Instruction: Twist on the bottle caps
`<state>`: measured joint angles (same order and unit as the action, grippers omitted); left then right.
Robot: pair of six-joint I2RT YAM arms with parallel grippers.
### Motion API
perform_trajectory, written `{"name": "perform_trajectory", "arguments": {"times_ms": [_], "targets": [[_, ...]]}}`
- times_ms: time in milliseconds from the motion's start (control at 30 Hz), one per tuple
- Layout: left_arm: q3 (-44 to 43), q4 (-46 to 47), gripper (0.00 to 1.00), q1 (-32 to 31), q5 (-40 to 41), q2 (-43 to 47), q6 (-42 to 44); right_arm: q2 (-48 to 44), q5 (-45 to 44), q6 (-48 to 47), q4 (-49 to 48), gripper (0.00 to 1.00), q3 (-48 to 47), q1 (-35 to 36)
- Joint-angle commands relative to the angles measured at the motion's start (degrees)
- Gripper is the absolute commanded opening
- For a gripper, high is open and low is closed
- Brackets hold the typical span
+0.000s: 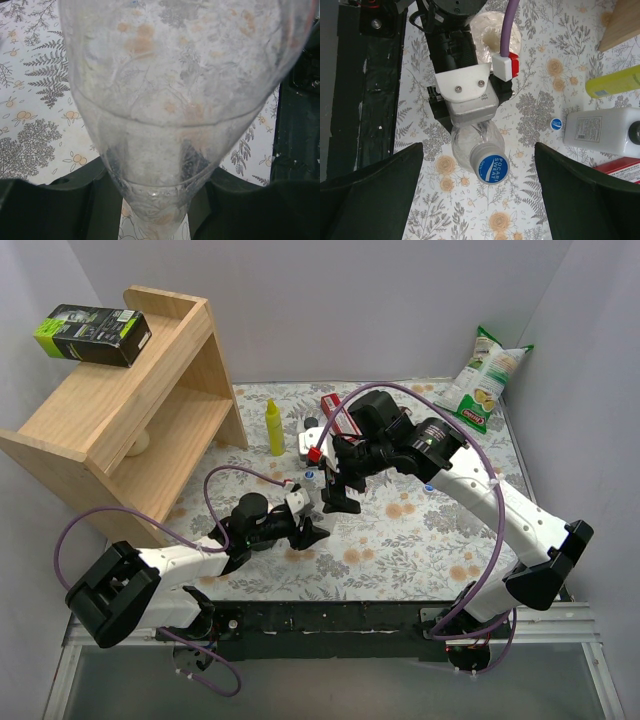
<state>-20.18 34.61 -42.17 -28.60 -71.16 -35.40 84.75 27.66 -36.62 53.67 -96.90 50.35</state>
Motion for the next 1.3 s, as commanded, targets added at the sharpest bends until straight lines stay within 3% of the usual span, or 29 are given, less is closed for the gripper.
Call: {"name": "perform_trajectory", "arguments": {"times_ms": [0, 633, 1267], "targets": [[-2.1, -0.1, 0.00, 0.2, -0.1, 1.4, -1.5, -0.4, 2.8, -0.6, -3.2, 0.98, -0.5, 0.0], [-2.4, 2.0, 0.00, 0.2, 1.7, 1.9, -2.6, -0.9, 0.6, -0.4, -0.1, 0.96, 2.3, 0.1], [-1.7, 3.7, 0.00, 0.6, 5.7, 2.8, -9.8, -3.7, -3.3, -1.7, 6.3, 0.96, 5.1, 0.2]]}}
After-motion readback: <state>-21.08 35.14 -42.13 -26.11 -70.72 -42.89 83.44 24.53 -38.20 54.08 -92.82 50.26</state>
